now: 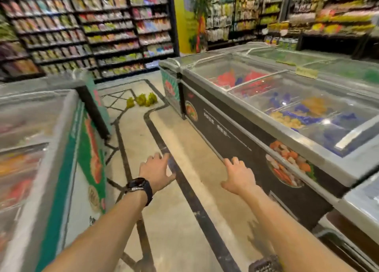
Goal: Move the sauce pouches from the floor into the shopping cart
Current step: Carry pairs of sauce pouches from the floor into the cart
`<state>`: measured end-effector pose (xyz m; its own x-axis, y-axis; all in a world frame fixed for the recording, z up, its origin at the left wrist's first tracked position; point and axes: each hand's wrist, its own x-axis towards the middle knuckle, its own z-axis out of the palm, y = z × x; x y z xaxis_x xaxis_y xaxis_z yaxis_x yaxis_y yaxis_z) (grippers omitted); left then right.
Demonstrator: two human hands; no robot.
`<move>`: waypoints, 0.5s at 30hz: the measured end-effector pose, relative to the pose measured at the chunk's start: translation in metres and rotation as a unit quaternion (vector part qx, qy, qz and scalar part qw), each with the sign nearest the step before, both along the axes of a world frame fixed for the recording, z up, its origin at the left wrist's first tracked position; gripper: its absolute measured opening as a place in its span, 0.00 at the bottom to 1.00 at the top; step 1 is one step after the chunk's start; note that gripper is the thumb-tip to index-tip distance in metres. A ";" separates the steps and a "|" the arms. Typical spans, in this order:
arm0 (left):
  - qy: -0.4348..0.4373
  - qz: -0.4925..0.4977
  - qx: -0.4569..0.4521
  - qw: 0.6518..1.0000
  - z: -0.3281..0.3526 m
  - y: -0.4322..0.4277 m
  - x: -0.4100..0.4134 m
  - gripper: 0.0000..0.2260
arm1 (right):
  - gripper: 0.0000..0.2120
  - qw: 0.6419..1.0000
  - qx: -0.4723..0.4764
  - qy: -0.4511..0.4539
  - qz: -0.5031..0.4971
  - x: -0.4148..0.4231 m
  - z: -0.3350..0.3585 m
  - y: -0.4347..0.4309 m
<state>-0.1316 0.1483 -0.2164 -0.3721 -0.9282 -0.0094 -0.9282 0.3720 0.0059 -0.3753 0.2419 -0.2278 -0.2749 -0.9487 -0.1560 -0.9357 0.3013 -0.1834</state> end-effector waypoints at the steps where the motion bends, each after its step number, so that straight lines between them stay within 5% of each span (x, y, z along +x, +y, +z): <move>1: 0.000 0.022 -0.009 1.000 0.009 -0.006 0.020 0.33 | 0.36 1.000 -0.008 0.007 0.025 0.015 0.010 -0.017; 8: -0.012 0.101 -0.070 0.992 0.051 -0.048 0.123 0.33 | 0.34 0.989 -0.085 0.014 0.123 0.114 0.066 -0.107; 15: 0.001 0.077 -0.087 0.993 0.065 -0.105 0.158 0.32 | 0.34 0.985 -0.107 0.017 0.133 0.174 0.076 -0.165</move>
<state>0.0262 0.0435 -0.1509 -0.2247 -0.9618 0.1565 -0.9744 0.2205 -0.0443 -0.2008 0.0768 -0.1514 -0.0147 -0.9981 0.0597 -0.9830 0.0035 -0.1834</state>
